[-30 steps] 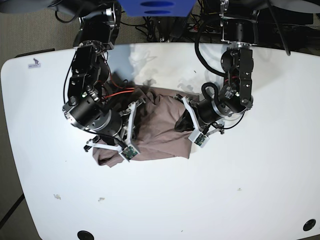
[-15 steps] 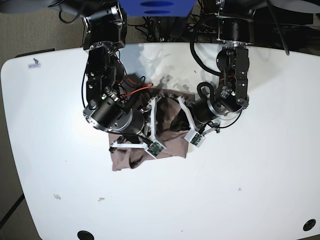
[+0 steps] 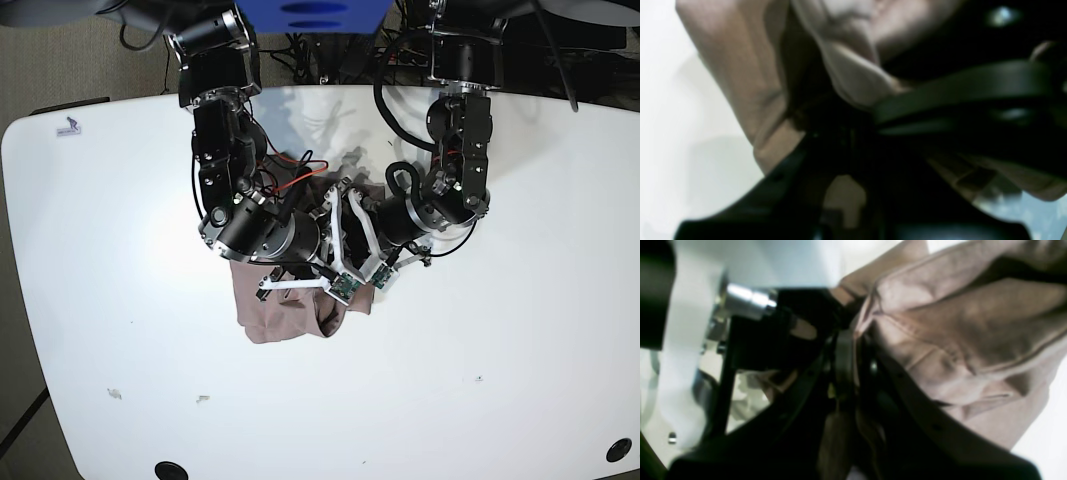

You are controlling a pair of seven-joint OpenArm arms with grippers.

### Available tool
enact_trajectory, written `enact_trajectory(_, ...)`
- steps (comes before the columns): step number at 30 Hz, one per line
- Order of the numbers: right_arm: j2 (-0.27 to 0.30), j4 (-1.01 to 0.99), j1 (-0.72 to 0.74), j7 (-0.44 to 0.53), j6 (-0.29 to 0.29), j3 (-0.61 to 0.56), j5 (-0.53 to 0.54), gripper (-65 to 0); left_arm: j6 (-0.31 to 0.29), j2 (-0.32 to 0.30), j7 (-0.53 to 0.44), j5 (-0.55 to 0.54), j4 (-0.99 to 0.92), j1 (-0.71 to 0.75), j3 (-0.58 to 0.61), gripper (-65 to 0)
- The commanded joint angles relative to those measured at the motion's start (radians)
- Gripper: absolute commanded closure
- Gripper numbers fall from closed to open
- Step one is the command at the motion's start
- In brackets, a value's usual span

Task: Fold the T-shirt properly
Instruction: 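Bring both grippers together over the folded bundle, pressing the fold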

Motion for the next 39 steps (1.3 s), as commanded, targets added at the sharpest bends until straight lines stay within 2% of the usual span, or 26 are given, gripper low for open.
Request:
enact_trajectory(1,-0.010,0.001,0.020,0.024,0.001,-0.002,0.018,0.0,-0.001,0.000,0.050,0.046,-0.008,0.001,0.005,0.0)
enact_trajectory(17,-0.010,0.004,0.019,0.024,0.001,0.000,0.015,0.0,-0.001,-0.004,-0.005,0.049,-0.005,0.000,-0.023,0.0)
enact_trajectory(29,-0.010,0.005,0.019,0.018,0.001,0.000,0.015,0.0,-0.001,0.002,-0.007,0.043,-0.005,-0.017,-0.041,-25.9)
enact_trajectory(32,-0.010,0.005,0.019,0.018,0.001,0.001,0.015,0.0,-0.001,0.002,-0.007,0.043,-0.004,-0.019,-0.041,-29.2)
enact_trajectory(39,-0.010,0.005,0.017,0.017,0.001,0.001,0.015,0.0,-0.001,0.002,-0.007,0.041,0.030,-0.020,-0.041,-29.6)
